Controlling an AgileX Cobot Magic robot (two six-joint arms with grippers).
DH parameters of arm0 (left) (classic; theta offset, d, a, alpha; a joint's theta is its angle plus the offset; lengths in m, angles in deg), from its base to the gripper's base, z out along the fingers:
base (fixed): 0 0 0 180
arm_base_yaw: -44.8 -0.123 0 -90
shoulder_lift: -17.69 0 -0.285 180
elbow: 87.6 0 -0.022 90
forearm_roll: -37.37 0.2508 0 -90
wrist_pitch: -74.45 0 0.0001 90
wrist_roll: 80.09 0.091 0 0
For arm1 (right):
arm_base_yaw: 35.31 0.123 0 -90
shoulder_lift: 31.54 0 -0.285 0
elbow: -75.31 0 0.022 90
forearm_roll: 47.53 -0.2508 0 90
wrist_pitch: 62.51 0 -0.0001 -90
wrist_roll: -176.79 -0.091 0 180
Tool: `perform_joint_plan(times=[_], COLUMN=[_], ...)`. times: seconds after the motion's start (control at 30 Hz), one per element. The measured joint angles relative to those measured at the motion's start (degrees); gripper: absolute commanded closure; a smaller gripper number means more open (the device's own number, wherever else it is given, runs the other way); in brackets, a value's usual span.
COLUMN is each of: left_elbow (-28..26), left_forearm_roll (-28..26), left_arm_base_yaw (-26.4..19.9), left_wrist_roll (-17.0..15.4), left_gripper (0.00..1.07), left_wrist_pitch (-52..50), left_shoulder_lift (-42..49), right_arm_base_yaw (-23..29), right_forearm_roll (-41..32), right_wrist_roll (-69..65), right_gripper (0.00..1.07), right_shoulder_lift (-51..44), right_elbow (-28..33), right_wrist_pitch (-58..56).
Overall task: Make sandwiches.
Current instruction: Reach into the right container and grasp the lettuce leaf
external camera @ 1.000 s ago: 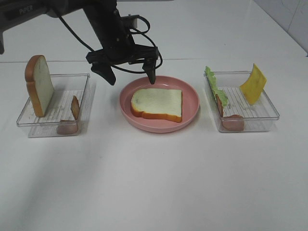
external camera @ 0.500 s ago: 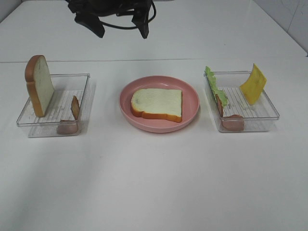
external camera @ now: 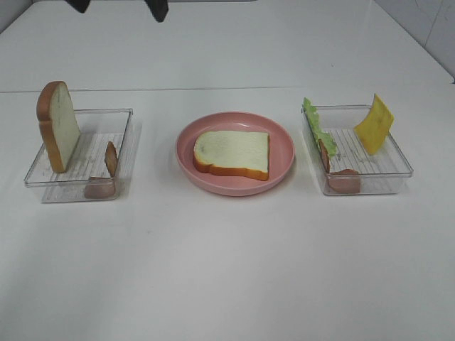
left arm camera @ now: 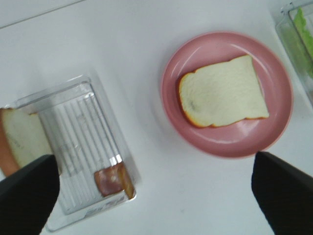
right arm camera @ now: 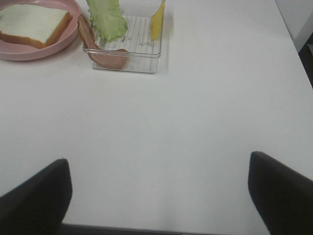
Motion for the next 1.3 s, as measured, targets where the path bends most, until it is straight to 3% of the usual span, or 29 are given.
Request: perform_joint_plan(times=[0.07, 0.27, 0.43, 0.47, 0.5, 0.53, 0.57, 0.63, 0.67, 0.73, 0.77, 0.83, 0.9, 0.93, 1.0, 1.1, 1.17, 1.2, 1.27, 1.3], left_elbow=[5.84, 13.52, 23.55, 23.55, 27.22, 27.22, 31.51, 33.29, 37.70, 39.94, 43.83, 45.95, 53.06, 53.06, 58.79, 60.68, 67.27, 67.27, 72.42, 72.42], left_forearm_roll=[1.60, 3.27, 9.28, 9.28, 11.29, 11.29, 13.12, 13.52, 14.09, 14.09, 13.87, 13.75, 12.61, 12.61, 11.23, 10.54, 6.65, 6.65, 3.38, 3.38], left_arm_base_yaw=[0.00, 0.00, 0.00, 0.00, -0.06, -0.06, -0.06, -0.06, -0.06, -0.06, -0.11, -0.11, -0.11, -0.11, -0.11, -0.11, -0.11, -0.11, -0.11, -0.11], left_wrist_roll=[0.00, -0.40, -2.98, -2.98, -3.90, -3.90, -5.10, -5.73, -7.10, -7.79, -9.05, -9.28, -9.63, -9.63, -7.91, -6.88, -2.01, -2.01, 2.58, 2.58], left_gripper=[0.04, 0.04, 0.04, 0.04, 0.04, 0.04, 0.04, 0.04, 0.04, 0.04, 0.04, 0.04, 0.04, 0.04, 0.04, 0.04, 0.04, 0.04, 0.04, 0.04], left_wrist_pitch=[0.00, 0.06, 0.06, 0.06, 0.06, 0.06, 0.06, 0.11, 0.11, 0.11, 0.17, 0.17, 0.23, 0.23, 0.23, 0.23, 0.34, 0.34, 0.00, 0.00], left_shoulder_lift=[5.79, 15.36, 26.41, 26.41, 30.08, 30.08, 33.58, 34.95, 38.04, 39.82, 43.54, 45.49, 53.34, 53.34, 59.42, 61.54, 68.93, 68.93, 73.40, 73.40], right_arm_base_yaw=[0.00, 0.00, 0.00, 0.00, 0.00, 0.00, 0.00, 0.00, 0.00, 0.00, 0.00, 0.00, 0.00, 0.00, 0.00, 0.00, 0.00, 0.00, 0.00, 0.00], right_forearm_roll=[0.00, 0.00, 0.00, 0.00, 0.00, 0.00, 0.00, 0.00, 0.00, 0.00, 0.00, 0.00, 0.00, 0.00, 0.00, 0.00, 0.00, 0.00, 0.00, 0.00], right_wrist_roll=[0.00, 0.00, 0.00, 0.00, 0.00, 0.00, 0.00, 0.00, 0.00, 0.00, 0.00, 0.00, 0.00, 0.00, 0.00, 0.00, 0.00, 0.00, 0.00, 0.00], right_gripper=[0.13, 0.13, 0.13, 0.13, 0.13, 0.13, 0.13, 0.13, 0.13, 0.13, 0.13, 0.13, 0.13, 0.13, 0.13, 0.13, 0.13, 0.13, 0.13, 0.13], right_shoulder_lift=[0.00, 0.00, 0.00, 0.00, 0.00, 0.00, 0.00, 0.00, 0.00, 0.00, 0.00, 0.00, 0.00, 0.00, 0.00, 0.00, 0.00, 0.00, 0.00, 0.00], right_elbow=[0.00, 0.00, 0.00, 0.00, 0.00, 0.00, 0.00, 0.00, 0.00, 0.00, 0.00, 0.00, 0.00, 0.00, 0.00, 0.00, 0.00, 0.00, 0.00, 0.00], right_wrist_pitch=[0.00, 0.00, 0.00, 0.00, 0.00, 0.00, 0.00, 0.00, 0.00, 0.00, 0.00, 0.00, 0.00, 0.00, 0.00, 0.00, 0.00, 0.00, 0.00, 0.00])
